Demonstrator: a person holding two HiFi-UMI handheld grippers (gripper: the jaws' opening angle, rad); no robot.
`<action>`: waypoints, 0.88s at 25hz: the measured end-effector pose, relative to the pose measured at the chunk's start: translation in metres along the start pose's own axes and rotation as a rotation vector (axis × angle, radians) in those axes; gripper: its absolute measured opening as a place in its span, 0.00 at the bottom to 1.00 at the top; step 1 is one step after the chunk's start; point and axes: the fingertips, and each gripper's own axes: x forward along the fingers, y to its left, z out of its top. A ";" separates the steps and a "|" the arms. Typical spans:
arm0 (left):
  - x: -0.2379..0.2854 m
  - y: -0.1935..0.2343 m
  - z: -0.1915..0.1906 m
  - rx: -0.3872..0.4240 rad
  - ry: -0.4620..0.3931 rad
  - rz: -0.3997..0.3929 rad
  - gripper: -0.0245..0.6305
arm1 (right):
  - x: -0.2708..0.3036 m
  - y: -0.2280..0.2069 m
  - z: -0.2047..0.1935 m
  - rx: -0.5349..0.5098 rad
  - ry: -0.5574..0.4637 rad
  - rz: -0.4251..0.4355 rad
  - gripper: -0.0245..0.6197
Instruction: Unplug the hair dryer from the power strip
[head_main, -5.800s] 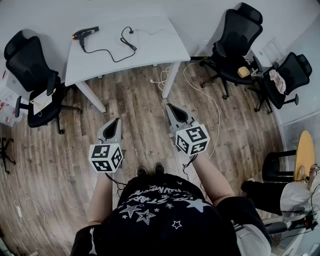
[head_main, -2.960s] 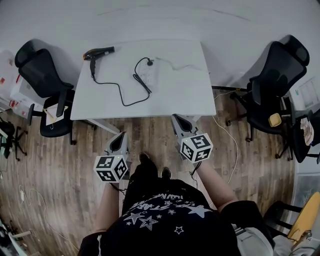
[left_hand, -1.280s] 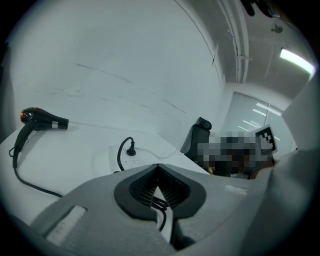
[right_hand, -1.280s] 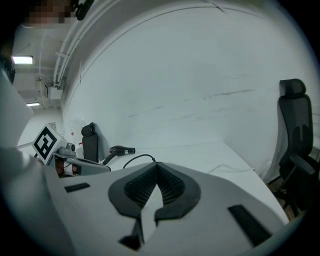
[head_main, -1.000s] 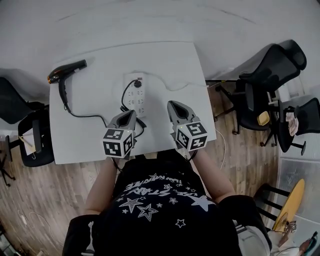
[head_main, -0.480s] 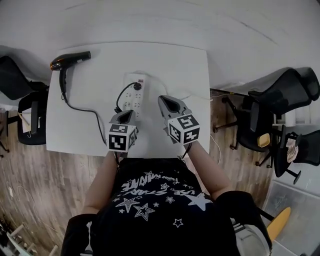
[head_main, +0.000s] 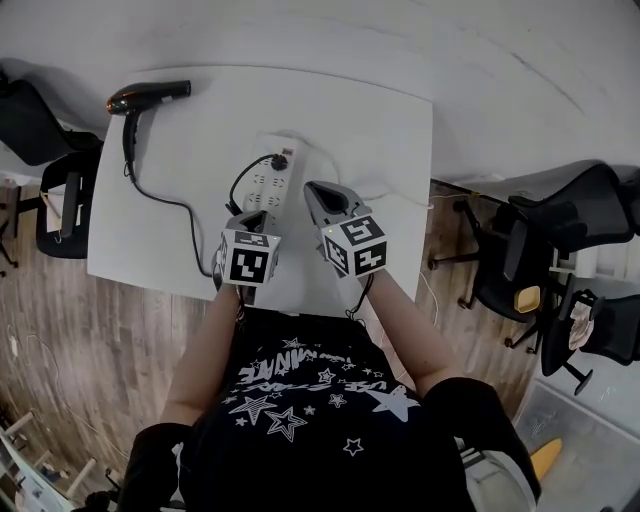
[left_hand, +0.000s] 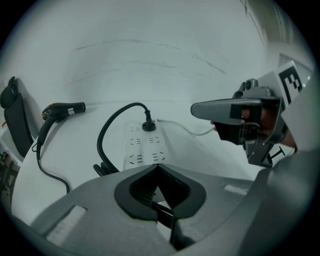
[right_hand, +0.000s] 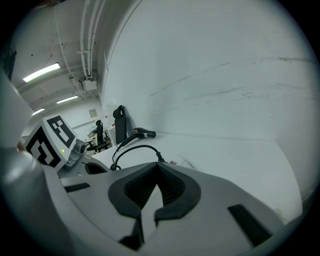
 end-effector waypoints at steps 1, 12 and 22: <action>0.002 0.001 -0.001 0.003 0.012 0.011 0.05 | 0.002 0.000 -0.001 -0.004 0.005 0.006 0.05; 0.010 0.006 -0.010 0.052 0.106 0.088 0.05 | 0.035 0.000 -0.001 -0.071 0.076 0.047 0.05; 0.012 0.006 -0.010 0.046 0.155 0.032 0.05 | 0.078 -0.004 -0.009 -0.207 0.181 0.098 0.23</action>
